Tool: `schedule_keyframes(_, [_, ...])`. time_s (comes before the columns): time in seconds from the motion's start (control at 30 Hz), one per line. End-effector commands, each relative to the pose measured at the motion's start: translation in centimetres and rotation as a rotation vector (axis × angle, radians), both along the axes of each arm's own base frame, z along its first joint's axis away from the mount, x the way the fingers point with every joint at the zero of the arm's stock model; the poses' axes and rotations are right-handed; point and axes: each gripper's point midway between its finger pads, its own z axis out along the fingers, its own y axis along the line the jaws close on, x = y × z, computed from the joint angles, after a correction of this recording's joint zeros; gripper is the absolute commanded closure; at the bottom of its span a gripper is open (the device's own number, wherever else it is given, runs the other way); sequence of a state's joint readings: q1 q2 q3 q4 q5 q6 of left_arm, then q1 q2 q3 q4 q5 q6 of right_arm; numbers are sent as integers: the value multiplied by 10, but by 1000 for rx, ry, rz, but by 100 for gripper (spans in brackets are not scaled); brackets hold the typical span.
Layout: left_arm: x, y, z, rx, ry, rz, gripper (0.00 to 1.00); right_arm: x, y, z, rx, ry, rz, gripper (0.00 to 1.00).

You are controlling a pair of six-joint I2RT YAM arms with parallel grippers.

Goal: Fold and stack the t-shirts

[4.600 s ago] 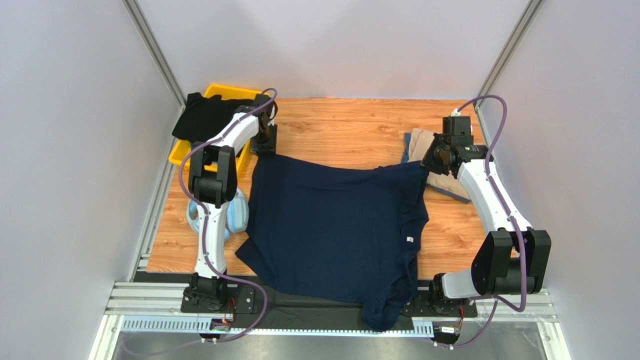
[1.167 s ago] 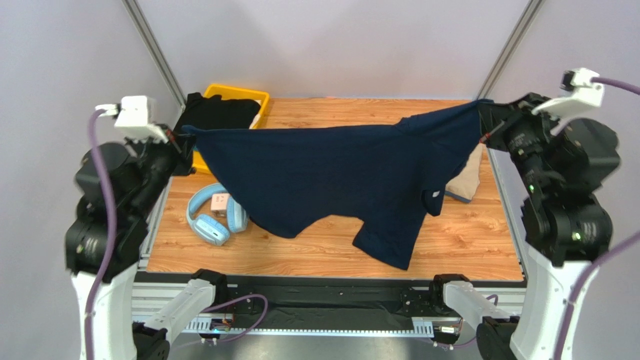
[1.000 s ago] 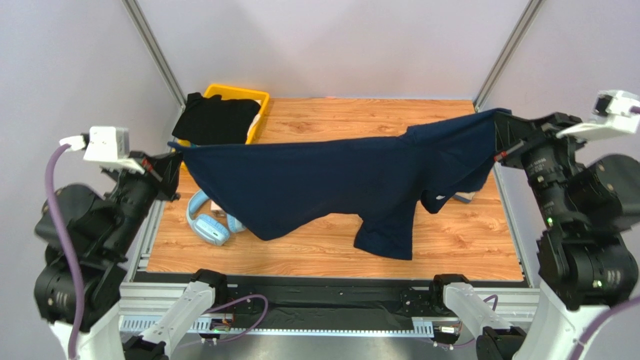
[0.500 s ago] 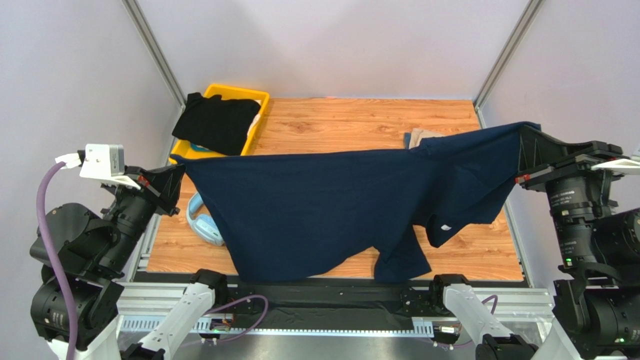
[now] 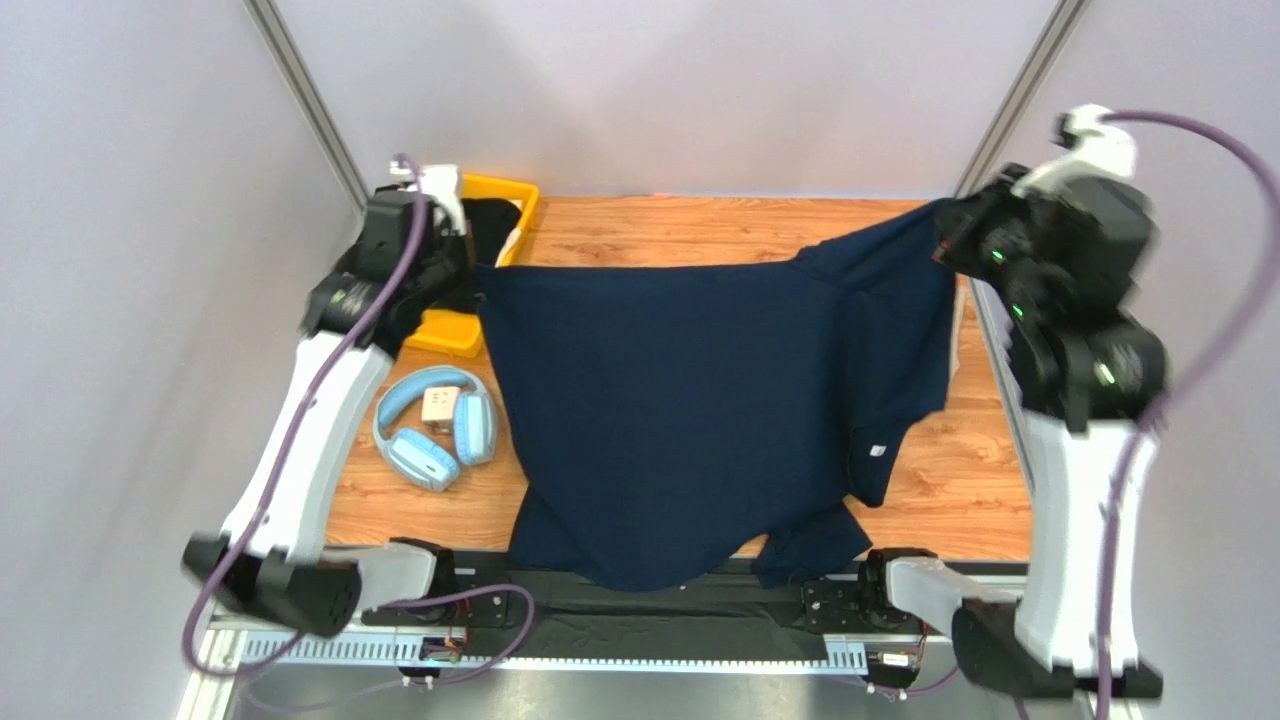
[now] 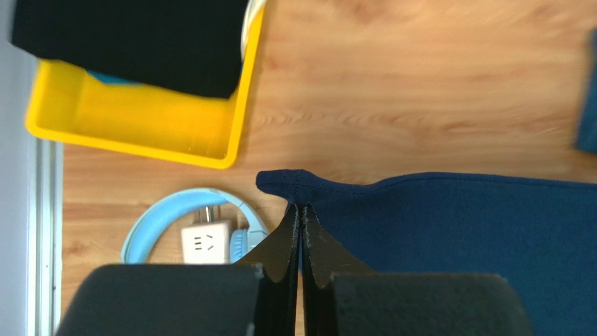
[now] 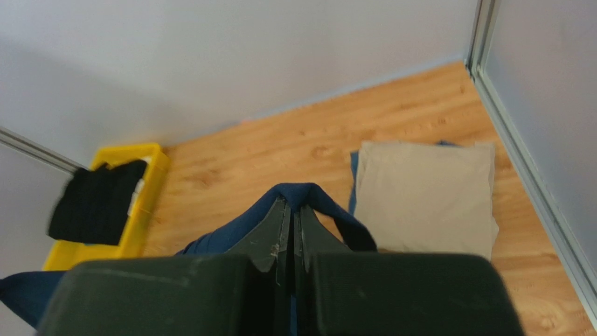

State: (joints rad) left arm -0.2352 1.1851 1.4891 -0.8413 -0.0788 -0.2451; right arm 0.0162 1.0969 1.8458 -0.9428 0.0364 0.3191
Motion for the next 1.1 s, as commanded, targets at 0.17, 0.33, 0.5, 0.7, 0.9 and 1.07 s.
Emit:
schedule_keyframes(0.17, [75,14,-76,187,120,88,100,102,-11,-135,-47,315,-45,100])
schedule_keyframes(0.33, [103,19,-108,253,169,122,100,133,-12,-193,-25,449,-68,100])
schedule_keyframes(0.5, [124,15,-158,302,268,104,100,148,-14,-233,-26,527,-89,100])
schedule_keyframes(0.7, [131,15,-194,320,358,113,100,164,-15,-270,-28,578,-97,100])
schedule_keyframes(0.9, [126,18,-210,344,399,110,100,168,-6,-304,-6,665,-57,100])
schedule_keyframes(1.07, [111,17,-199,328,389,106,100,145,-1,-317,30,686,-45,100])
